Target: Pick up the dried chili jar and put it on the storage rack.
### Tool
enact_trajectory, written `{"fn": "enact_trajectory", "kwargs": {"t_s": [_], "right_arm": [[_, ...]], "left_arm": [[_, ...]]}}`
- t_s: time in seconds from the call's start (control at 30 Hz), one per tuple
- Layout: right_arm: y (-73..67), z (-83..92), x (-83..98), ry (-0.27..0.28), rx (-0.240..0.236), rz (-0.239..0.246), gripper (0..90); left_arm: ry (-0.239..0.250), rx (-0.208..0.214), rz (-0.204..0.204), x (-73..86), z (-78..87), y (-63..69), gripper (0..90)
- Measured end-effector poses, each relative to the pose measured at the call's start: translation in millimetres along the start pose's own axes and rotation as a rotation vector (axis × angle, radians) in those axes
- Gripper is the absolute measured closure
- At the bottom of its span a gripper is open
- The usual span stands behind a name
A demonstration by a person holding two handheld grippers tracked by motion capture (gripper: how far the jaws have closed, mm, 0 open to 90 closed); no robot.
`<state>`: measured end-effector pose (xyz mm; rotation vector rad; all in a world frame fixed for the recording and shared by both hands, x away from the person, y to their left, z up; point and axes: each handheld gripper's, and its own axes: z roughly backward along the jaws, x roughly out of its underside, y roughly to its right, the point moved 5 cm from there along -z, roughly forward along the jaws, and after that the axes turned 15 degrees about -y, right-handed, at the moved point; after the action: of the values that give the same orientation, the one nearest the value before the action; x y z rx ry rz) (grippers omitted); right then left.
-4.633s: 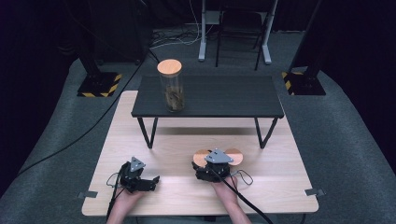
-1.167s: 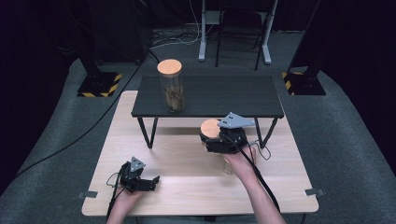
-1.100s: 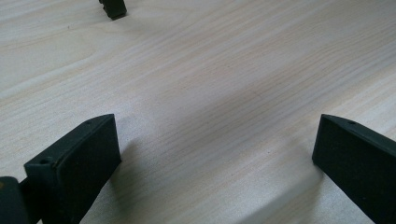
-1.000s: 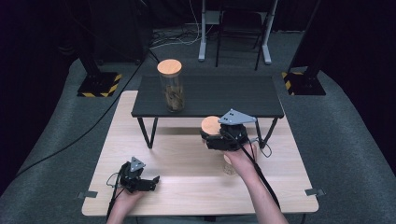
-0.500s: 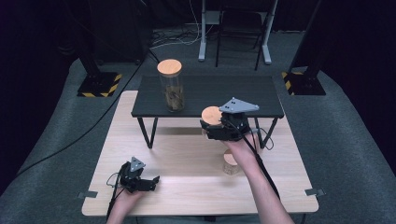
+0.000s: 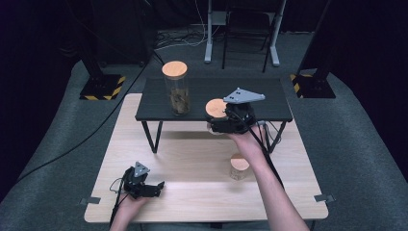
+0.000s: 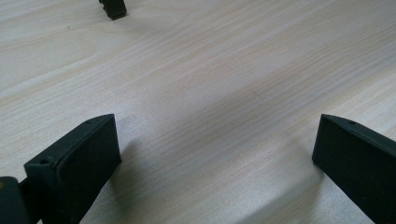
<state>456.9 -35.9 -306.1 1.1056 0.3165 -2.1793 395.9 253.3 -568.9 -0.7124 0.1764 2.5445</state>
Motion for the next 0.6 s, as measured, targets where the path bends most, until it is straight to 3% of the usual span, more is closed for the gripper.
{"fn": "enact_trajectory", "kwargs": {"t_s": [0.6], "right_arm": [[20.3,-20.4,-20.8,-0.006,0.029,-0.014,23.0]], "left_arm": [[0.0,0.0,0.0,0.0,0.0,0.0,0.4]]}}
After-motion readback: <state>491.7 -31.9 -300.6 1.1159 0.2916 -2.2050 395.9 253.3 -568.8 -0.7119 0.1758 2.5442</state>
